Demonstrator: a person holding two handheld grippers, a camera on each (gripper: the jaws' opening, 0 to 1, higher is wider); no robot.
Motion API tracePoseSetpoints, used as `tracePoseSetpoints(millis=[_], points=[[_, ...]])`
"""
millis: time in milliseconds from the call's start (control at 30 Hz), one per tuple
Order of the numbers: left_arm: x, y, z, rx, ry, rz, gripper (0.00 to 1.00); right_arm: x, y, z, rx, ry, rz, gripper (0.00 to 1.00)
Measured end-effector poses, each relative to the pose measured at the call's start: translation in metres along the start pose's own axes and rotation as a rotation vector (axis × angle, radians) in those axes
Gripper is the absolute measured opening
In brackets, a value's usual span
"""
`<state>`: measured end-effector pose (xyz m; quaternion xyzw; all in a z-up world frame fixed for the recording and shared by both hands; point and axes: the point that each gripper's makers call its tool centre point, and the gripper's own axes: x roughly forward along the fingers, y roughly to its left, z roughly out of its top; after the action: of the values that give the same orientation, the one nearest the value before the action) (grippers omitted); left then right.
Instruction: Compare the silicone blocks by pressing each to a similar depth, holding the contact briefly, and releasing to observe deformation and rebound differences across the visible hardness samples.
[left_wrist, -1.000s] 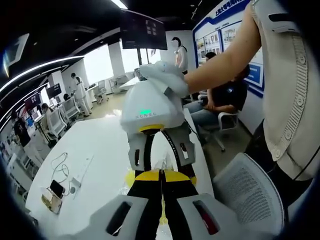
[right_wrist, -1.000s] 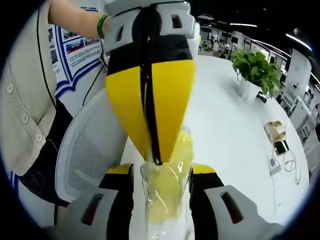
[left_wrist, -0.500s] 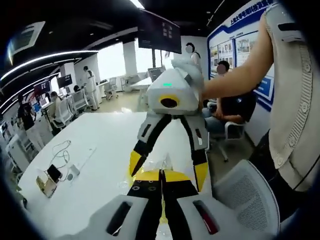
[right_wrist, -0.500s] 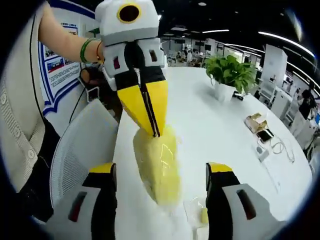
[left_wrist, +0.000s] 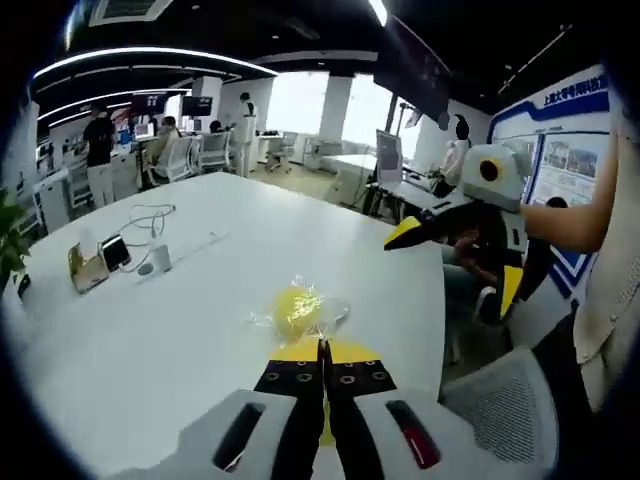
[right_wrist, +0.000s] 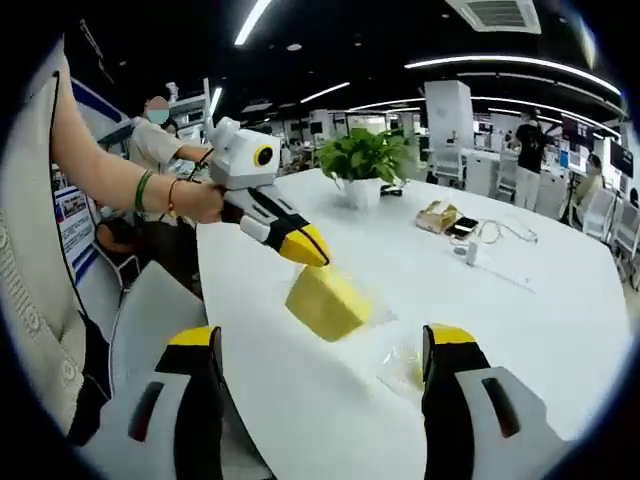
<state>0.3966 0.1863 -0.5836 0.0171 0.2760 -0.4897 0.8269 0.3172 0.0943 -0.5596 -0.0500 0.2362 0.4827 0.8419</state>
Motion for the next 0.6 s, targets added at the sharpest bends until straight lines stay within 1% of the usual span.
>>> tracePoseSetpoints(millis=[67,133,167,200,233,267,300,333,433,500,600], points=[[0.006,0.005,-0.008,-0.076,0.001,-0.006,0.0,-0.006,0.002,-0.006,0.023,-0.005,-0.018,0.75],[0.011,0.012,-0.013,-0.115,-0.01,-0.009,0.0,-0.012,0.005,-0.015,0.056,-0.001,-0.04,0.75],[0.015,0.015,-0.015,-0.155,-0.016,-0.012,0.0,-0.014,0.006,-0.019,0.061,0.003,-0.047,0.74],[0.016,0.018,-0.016,-0.156,-0.017,-0.016,0.0,-0.017,0.006,-0.024,0.076,0.014,-0.06,0.73],[0.019,0.017,-0.008,-0.209,-0.075,-0.046,0.0,-0.019,0.006,-0.027,0.085,0.013,-0.071,0.73],[0.019,0.022,-0.007,-0.242,-0.082,-0.035,0.0,-0.021,0.006,-0.03,0.098,0.009,-0.084,0.73],[0.021,0.033,-0.007,-0.235,-0.09,-0.008,0.0,-0.022,0.006,-0.031,0.11,0.008,-0.09,0.73],[0.021,0.04,-0.006,-0.239,-0.103,0.001,0.0,-0.024,0.006,-0.033,0.125,0.004,-0.103,0.73],[0.021,0.065,-0.005,-0.267,-0.12,0.056,0.0,-0.027,0.005,-0.036,0.147,0.001,-0.117,0.72],[0.021,0.077,-0.008,-0.253,-0.116,0.081,0.0,-0.028,0.003,-0.038,0.15,0.004,-0.126,0.72],[0.022,0.104,-0.018,-0.237,-0.088,0.124,0.0,-0.031,0.001,-0.04,0.158,0.011,-0.132,0.72]])
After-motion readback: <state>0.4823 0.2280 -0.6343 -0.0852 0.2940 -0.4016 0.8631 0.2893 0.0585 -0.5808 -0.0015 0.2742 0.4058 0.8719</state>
